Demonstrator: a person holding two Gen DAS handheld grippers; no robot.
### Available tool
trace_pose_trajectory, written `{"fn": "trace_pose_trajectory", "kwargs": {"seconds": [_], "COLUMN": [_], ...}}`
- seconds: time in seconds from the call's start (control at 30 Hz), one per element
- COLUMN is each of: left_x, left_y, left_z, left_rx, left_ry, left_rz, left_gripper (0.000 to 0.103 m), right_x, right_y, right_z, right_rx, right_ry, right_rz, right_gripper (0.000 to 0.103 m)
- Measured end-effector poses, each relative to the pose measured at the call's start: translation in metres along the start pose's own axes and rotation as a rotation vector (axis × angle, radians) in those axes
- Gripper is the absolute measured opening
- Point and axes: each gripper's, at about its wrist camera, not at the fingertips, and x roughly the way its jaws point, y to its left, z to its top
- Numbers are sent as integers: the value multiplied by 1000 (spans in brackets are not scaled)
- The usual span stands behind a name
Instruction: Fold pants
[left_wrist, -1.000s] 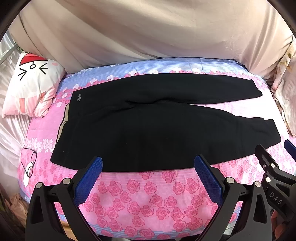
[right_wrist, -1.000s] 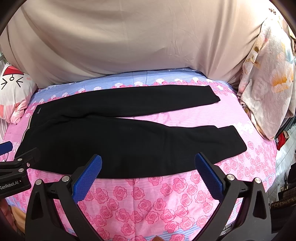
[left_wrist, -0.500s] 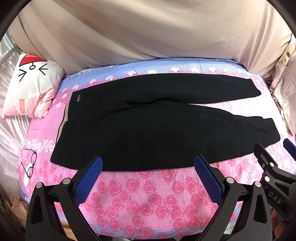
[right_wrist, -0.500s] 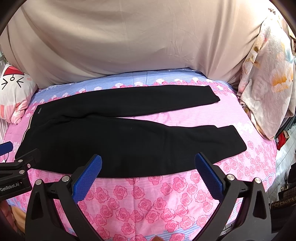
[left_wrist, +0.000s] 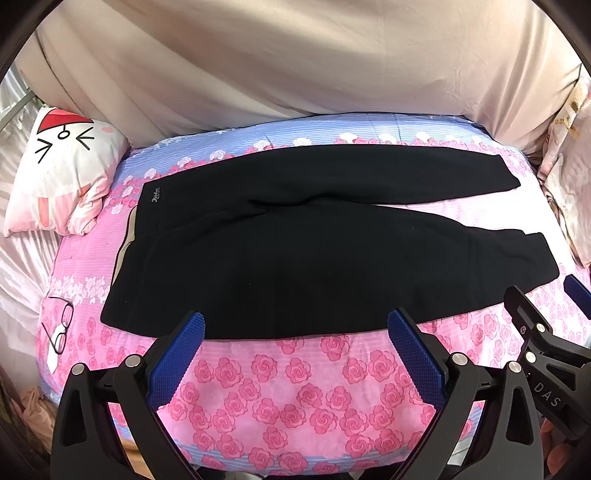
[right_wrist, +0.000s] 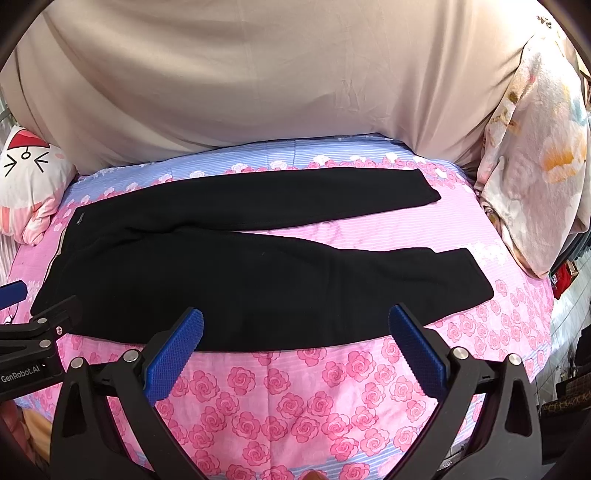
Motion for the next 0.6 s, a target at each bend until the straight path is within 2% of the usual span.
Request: {"fn": "trace_pose_trajectory", "kwargs": {"seconds": [0.6], "left_x": [3], "left_y": [-2], "left_z": [-2], "left_rx": [-1], "left_ry": [0], "left_rz": [1], "left_gripper": [98], "right_x": [2], "right_y": [1], "right_z": [0], "right_rx": [2], "right_ry": [5], "right_rz": [3], "right_gripper": [98]}}
